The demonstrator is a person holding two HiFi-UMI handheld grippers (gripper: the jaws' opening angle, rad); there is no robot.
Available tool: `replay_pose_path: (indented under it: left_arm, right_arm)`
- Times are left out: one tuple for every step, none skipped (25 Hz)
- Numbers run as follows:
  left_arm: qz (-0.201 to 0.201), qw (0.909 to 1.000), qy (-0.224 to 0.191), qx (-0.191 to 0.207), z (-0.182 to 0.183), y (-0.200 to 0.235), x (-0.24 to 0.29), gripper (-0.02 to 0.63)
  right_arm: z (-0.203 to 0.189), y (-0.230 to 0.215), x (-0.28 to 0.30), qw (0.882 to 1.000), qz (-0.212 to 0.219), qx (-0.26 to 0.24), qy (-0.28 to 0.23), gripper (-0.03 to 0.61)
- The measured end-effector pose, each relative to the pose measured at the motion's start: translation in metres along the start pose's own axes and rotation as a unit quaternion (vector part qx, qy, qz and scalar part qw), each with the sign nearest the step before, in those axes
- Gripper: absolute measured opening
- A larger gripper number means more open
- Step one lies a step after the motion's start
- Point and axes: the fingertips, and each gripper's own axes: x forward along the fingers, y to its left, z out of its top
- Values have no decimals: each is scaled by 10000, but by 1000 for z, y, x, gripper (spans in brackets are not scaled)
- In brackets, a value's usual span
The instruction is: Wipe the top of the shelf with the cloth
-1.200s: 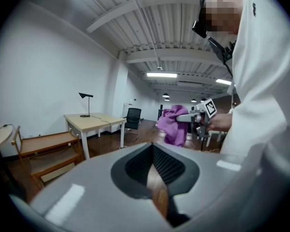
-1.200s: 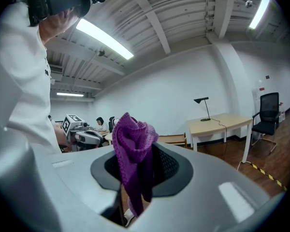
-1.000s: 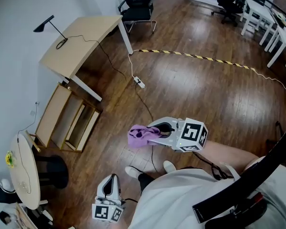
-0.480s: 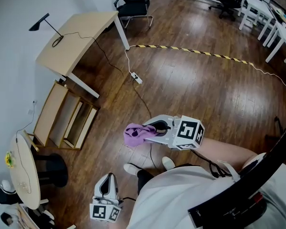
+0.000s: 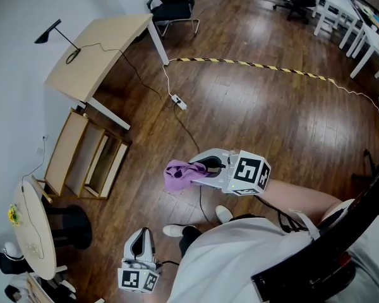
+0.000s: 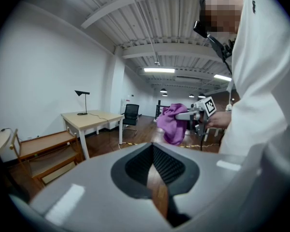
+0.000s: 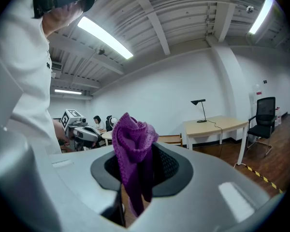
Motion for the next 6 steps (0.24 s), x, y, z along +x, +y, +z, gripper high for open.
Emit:
replay_pose_path:
  left_arm:
    - [-25,10000,-2,4,1,0,1,17]
    - [-47,10000,-1,17,1,-1,1,17]
    - [-65,10000,6,36,1,-1,1,17]
    - [-83,9999,19,59,0,-1,2,17]
    - [-99,9999,34,81,-1,-1,2,17]
    - [-116,9999,51,102,-2,-1,2,17]
  right_arm:
    - [0,-1,0,10000,-23,-1,11,97]
    - [-1,-1,0,10000,-42,9,14,97]
    - [-1,-2,0,10000,-55,20,10,97]
    - [-2,-2,1,10000,-65,25,4,97]
    - [-3,-2,2,10000,-74,26,-2,97]
    - [-4,-3,3,10000,-82,25,-7,97]
